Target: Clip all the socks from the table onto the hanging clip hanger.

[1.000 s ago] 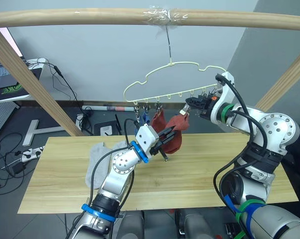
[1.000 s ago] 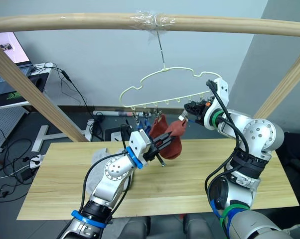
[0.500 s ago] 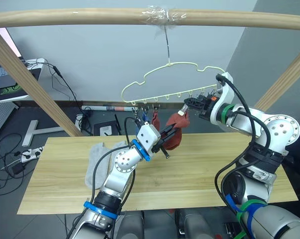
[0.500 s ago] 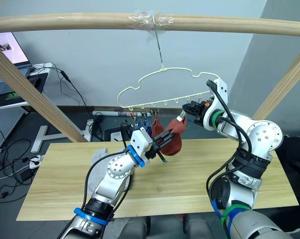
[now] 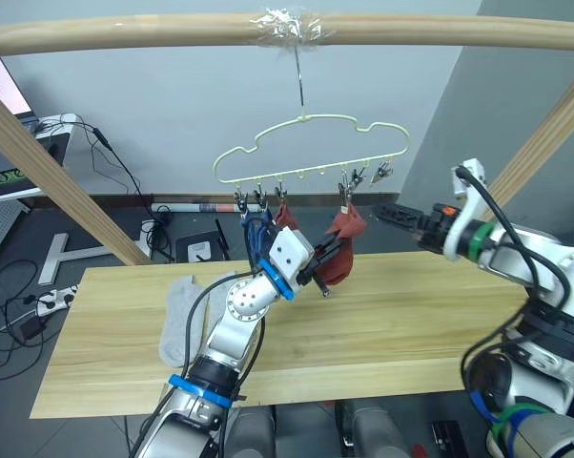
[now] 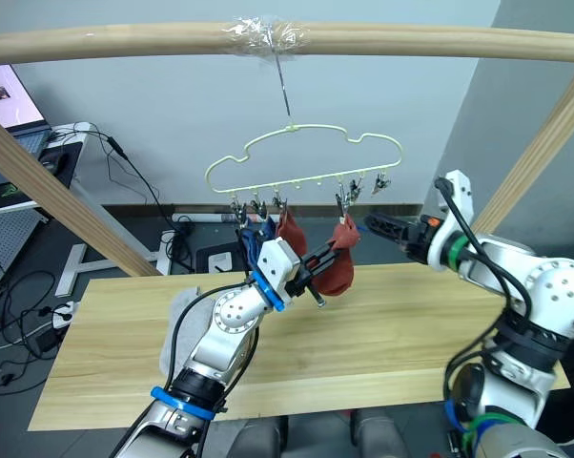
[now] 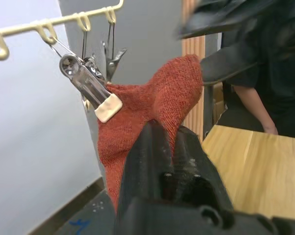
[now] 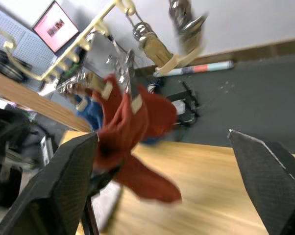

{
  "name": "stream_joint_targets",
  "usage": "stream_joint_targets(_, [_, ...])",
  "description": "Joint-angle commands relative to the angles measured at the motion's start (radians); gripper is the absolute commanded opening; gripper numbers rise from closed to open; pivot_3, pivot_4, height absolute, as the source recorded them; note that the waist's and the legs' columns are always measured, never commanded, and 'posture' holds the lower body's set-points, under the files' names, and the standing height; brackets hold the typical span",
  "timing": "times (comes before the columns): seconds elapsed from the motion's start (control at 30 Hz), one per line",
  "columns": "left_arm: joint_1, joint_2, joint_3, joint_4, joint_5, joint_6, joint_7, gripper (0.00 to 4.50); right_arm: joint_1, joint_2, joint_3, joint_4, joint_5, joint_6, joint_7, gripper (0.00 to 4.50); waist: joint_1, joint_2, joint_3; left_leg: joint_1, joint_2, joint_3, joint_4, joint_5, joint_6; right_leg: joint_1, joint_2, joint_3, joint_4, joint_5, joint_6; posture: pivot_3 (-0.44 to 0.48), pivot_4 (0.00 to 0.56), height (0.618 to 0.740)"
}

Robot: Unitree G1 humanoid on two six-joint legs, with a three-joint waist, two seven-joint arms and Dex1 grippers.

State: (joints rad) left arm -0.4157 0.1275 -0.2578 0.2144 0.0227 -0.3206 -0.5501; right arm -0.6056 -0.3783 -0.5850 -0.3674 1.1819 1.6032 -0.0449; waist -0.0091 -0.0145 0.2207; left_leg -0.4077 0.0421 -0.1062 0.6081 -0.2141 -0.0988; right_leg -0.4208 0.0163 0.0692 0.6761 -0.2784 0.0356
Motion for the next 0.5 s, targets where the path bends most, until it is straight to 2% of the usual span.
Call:
stream_joint_targets(0.03, [-0.010,-0.008,0.001,-0.014,-0.043,0.036,-0.029,1.51,0.063,-0.043,0.084,-0.171,-0.029,-0.078,0.022,4.50,-0.006,0.000,0.000,0.000,0.000,0.000,0.000,0.000,0.000,0.000,0.000,0.000,0.000,0.000,0.000,0.059,0.204,0.740])
stream_joint_targets(0.13, [0.001,0.009,0.016,-0.040,-0.068,0.086,-0.049,2.34,0.163,-0.107,0.269,-0.298,-0.211,-0.251,0.038,4.50,-0.017,0.000,0.000,0.000,0.000,0.000,0.000,0.000,0.000,0.000,0.000,0.000,0.000,0.000,0.001,0.057,0.201,0.740])
stream_joint_targets(0.27, [0.016,0.065,0.050,-0.104,-0.109,0.152,-0.080,3.35,0.265,-0.149,0.499,-0.364,-0.468,-0.501,0.045,4.50,-0.025,0.000,0.000,0.000,0.000,0.001,0.001,0.000,0.000,0.000,0.000,0.001,0.000,0.000,0.001,0.072,0.193,0.740])
stream_joint_targets(0.37, [0.036,0.144,0.102,-0.204,-0.183,0.251,-0.129,4.22,0.307,-0.093,0.654,-0.362,-0.672,-0.694,-0.018,3.87,-0.027,0.000,0.000,0.001,0.001,0.000,0.000,0.000,0.000,-0.001,0.001,0.000,0.001,0.000,0.001,0.086,0.189,0.740])
stream_joint_targets(0.43, [0.046,0.183,0.127,-0.258,-0.223,0.297,-0.156,4.24,0.309,-0.058,0.708,-0.336,-0.757,-0.761,-0.039,3.27,-0.026,0.000,0.000,0.001,0.002,0.000,0.000,0.000,-0.001,-0.001,0.001,0.000,0.001,0.000,0.001,0.086,0.189,0.740])
stream_joint_targets(0.5, [0.054,0.230,0.161,-0.309,-0.265,0.346,-0.184,4.24,0.295,-0.008,0.749,-0.299,-0.840,-0.825,-0.067,3.27,-0.022,0.000,0.000,0.001,0.001,0.000,0.000,0.000,-0.001,-0.001,0.001,0.000,0.001,0.000,0.001,0.110,0.183,0.740])
